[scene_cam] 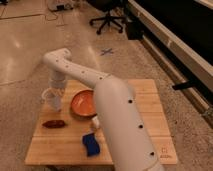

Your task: Place the ceramic cup in the ceramic bowl

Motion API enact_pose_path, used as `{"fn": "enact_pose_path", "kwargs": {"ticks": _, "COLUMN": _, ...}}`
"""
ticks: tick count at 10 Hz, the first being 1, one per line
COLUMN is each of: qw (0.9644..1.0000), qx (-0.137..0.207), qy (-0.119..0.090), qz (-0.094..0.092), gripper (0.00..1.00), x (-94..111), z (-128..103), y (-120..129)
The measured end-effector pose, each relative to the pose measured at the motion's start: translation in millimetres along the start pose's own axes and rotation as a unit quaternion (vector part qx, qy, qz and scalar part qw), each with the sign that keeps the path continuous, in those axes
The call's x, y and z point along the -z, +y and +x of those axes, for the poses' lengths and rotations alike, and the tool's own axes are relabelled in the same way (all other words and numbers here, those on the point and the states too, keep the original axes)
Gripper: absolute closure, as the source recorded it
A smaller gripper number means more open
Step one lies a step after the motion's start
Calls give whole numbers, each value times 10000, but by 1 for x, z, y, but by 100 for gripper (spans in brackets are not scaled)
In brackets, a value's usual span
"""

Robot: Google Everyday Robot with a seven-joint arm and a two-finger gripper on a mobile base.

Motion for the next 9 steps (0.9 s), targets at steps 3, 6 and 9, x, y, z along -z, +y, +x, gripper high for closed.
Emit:
{"fn": "enact_pose_path", "kwargs": {"ticks": 3, "qw": 9994, "qx": -100, "qy": -112, "qz": 309, "gripper": 100, "x": 41, "z": 6, "y": 12}}
{"fn": "enact_pose_path", "kwargs": {"ticks": 6, "qw": 9990, "qx": -350, "qy": 1, "qz": 282, "gripper": 100, "x": 70, "z": 23, "y": 58}}
{"fn": "enact_pose_path", "kwargs": {"ticks": 9, "qw": 9984, "qx": -530, "qy": 94, "qz": 174, "gripper": 100, "x": 82, "z": 28, "y": 112}}
